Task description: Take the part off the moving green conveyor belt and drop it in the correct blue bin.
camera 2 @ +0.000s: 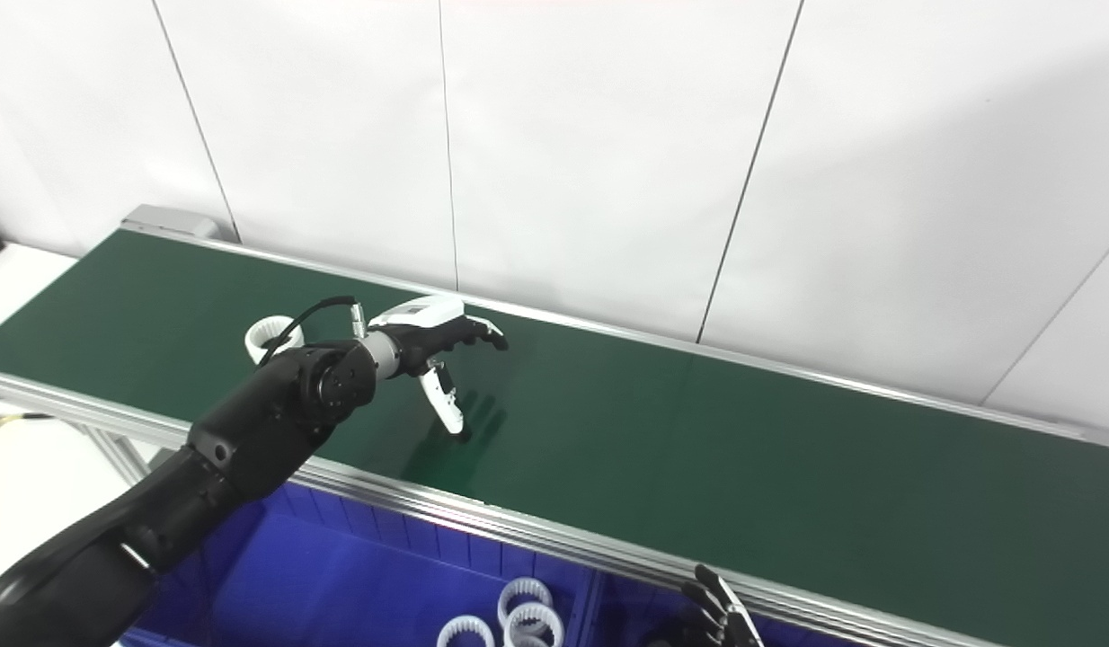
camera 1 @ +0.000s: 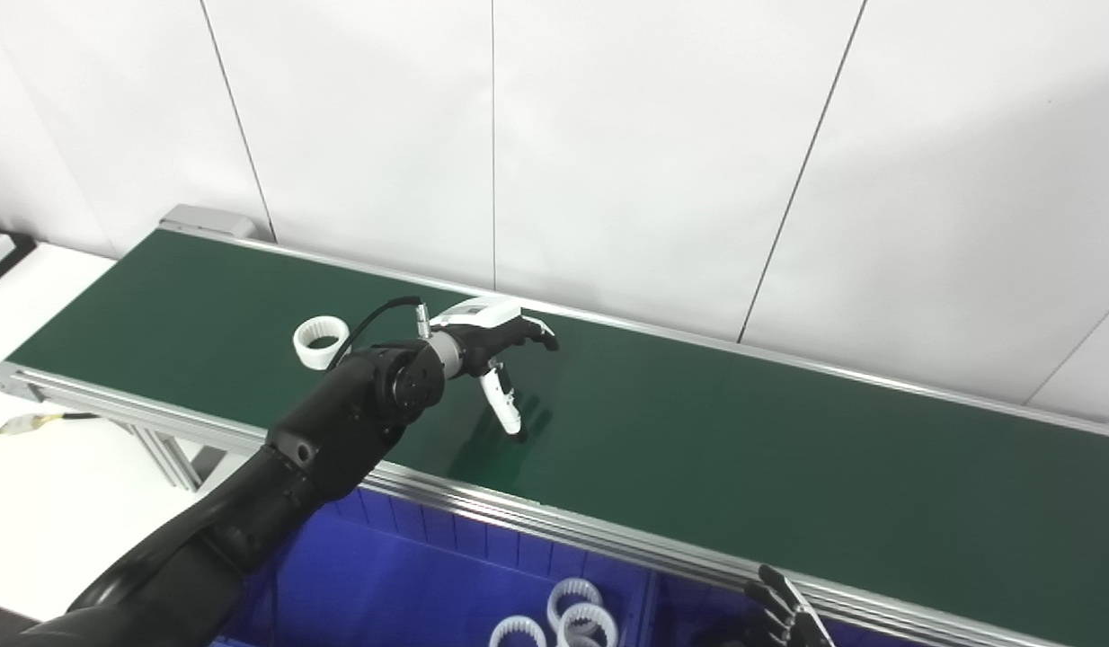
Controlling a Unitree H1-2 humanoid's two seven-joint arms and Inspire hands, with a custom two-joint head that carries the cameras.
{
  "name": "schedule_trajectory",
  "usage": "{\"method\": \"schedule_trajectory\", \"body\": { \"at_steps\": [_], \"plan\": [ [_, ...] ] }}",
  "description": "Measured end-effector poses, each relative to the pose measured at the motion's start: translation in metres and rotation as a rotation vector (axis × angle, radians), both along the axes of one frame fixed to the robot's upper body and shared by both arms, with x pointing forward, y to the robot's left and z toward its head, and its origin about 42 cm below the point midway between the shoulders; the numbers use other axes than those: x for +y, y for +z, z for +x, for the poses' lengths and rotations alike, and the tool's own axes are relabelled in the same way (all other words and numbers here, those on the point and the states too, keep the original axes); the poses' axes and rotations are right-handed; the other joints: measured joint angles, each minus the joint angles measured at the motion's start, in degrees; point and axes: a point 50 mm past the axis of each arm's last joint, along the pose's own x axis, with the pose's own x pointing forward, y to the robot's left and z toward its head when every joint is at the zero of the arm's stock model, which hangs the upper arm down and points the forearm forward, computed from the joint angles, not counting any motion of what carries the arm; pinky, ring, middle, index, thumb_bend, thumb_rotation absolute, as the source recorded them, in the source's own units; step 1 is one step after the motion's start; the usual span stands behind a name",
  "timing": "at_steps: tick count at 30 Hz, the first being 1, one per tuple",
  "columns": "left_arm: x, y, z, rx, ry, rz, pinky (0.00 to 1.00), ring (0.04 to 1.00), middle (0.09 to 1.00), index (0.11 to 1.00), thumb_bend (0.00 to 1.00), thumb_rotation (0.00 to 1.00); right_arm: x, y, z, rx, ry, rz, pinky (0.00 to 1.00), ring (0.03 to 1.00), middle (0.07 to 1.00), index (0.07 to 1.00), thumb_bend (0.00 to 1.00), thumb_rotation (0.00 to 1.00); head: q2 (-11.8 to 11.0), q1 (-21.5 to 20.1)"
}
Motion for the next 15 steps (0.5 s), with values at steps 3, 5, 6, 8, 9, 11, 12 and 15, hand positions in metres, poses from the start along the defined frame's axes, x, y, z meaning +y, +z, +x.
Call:
{"method": "schedule_trajectory", "body": {
  "at_steps": [3,5,6,8,9,11,12,15],
  "plan": [
    [0.0036,-0.0054,-0.0002,0.014,-0.002,0.029,0.79,0.861,0.897,0.818,0.93,0.00,0.0006,0.0003,0.0000,-0.002,0.001,-0.004,0.74,0.801,0.838,0.895,0.41,0.38,0.18,0.18],
    [0.0045,-0.0081,-0.0005,0.022,-0.009,0.038,0.81,0.871,0.899,0.816,0.94,0.00,0.0004,0.0001,-0.0001,-0.002,0.001,-0.005,0.74,0.804,0.842,0.896,0.40,0.38,0.35,0.26],
    [0.0049,-0.0097,-0.0002,0.027,-0.011,0.044,0.81,0.875,0.902,0.817,0.94,0.00,0.0004,0.0002,0.0000,-0.002,0.000,-0.005,0.75,0.805,0.843,0.897,0.40,0.38,0.35,0.35],
    [0.0051,-0.0112,0.0016,0.037,-0.012,0.057,0.82,0.880,0.904,0.820,0.93,0.00,0.0005,0.0002,0.0000,-0.002,0.000,-0.004,0.75,0.810,0.848,0.900,0.39,0.37,0.27,0.35],
    [0.0043,-0.0105,0.0026,0.035,-0.017,0.070,0.83,0.882,0.906,0.819,0.93,0.00,0.0006,0.0002,-0.0001,-0.002,0.000,-0.004,0.75,0.810,0.848,0.900,0.39,0.36,0.27,0.44],
    [0.0019,-0.0072,0.0056,0.025,-0.025,0.087,0.83,0.884,0.909,0.817,0.93,0.00,0.0006,0.0003,0.0000,-0.002,0.000,-0.003,0.75,0.808,0.846,0.898,0.39,0.36,0.27,0.53],
    [0.0009,-0.0055,0.0069,0.020,-0.028,0.095,0.83,0.883,0.910,0.817,0.92,0.00,0.0006,0.0003,0.0000,-0.002,0.000,-0.003,0.75,0.807,0.846,0.898,0.39,0.36,0.27,0.53],
    [-0.0012,-0.0042,0.0084,0.015,-0.035,0.110,0.84,0.887,0.916,0.816,0.91,0.00,0.0003,0.0002,0.0000,-0.002,0.000,-0.004,0.75,0.808,0.846,0.899,0.40,0.38,0.35,0.62]
  ]
}}
